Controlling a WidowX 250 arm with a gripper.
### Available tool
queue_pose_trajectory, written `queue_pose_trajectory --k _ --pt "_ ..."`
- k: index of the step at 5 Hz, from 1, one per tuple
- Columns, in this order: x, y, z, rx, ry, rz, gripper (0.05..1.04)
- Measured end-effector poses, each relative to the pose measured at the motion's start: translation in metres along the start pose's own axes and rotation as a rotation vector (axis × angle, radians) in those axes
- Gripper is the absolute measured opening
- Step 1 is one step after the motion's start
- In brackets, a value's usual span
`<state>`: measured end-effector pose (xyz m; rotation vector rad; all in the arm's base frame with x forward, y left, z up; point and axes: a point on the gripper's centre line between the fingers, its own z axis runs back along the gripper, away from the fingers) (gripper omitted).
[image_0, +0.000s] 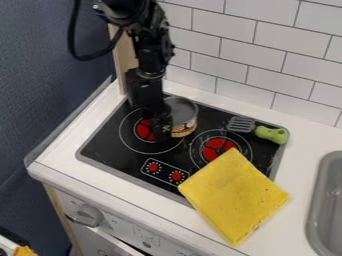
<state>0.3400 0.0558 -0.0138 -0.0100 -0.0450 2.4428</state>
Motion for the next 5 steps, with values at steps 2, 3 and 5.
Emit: queue_pose_trajectory --k 2,3,5 --pt "-0.007 0.007 0.003 -0.009 -0.004 -0.015 1.000" --pt "-0.004 0.009 0.028 -0.048 0.025 -0.022 1.000" --pt "0.025 -0.001 0.095 -0.163 0.120 0.057 1.000"
